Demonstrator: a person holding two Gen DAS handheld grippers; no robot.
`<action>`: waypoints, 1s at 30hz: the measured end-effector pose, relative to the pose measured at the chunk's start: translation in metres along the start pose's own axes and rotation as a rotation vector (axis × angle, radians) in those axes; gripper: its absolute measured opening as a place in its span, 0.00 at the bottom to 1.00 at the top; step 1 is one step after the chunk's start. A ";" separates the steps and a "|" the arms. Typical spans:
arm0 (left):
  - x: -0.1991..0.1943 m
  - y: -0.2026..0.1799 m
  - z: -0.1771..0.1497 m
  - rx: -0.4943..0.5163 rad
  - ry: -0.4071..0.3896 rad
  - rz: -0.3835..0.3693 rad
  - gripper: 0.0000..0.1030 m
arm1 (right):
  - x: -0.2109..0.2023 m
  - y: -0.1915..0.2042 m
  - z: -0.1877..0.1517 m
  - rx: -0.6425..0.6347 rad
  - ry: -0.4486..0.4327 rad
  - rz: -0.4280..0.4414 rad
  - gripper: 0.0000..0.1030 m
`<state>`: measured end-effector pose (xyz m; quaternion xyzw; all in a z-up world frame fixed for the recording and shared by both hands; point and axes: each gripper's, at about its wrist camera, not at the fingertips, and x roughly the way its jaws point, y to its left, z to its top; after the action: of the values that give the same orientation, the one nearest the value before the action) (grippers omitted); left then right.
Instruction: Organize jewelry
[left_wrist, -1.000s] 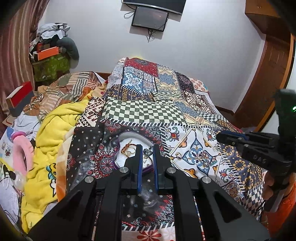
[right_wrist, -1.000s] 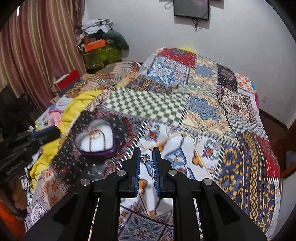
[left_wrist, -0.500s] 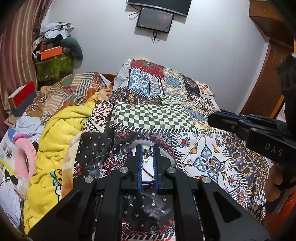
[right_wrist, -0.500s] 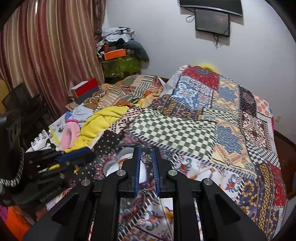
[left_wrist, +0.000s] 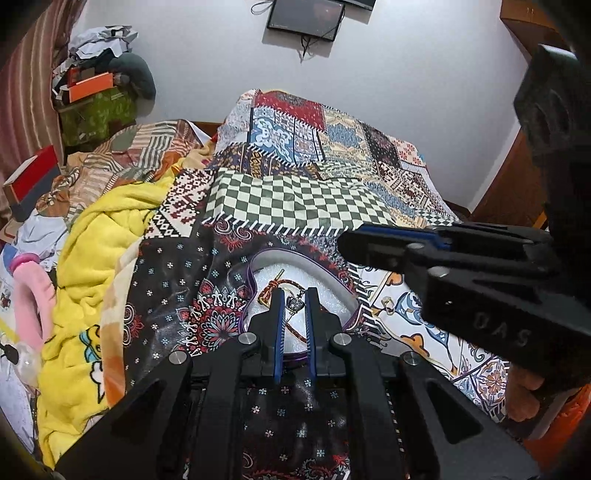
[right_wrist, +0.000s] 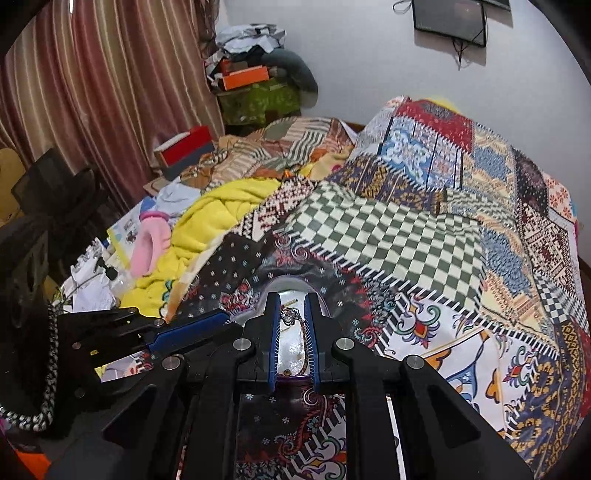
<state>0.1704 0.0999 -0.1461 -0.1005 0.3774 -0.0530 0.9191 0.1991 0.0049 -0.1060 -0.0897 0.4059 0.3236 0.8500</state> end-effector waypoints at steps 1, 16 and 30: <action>0.002 0.000 0.000 0.001 0.004 0.001 0.09 | 0.003 0.000 -0.001 0.001 0.007 0.000 0.11; 0.008 0.011 0.001 -0.044 0.013 0.020 0.09 | 0.019 0.001 -0.008 -0.041 0.064 0.009 0.12; -0.025 0.017 0.012 -0.079 -0.051 0.070 0.21 | -0.015 -0.011 -0.002 -0.006 0.004 -0.032 0.20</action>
<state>0.1612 0.1223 -0.1248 -0.1247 0.3590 -0.0033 0.9250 0.1973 -0.0120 -0.0972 -0.0992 0.4052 0.3112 0.8539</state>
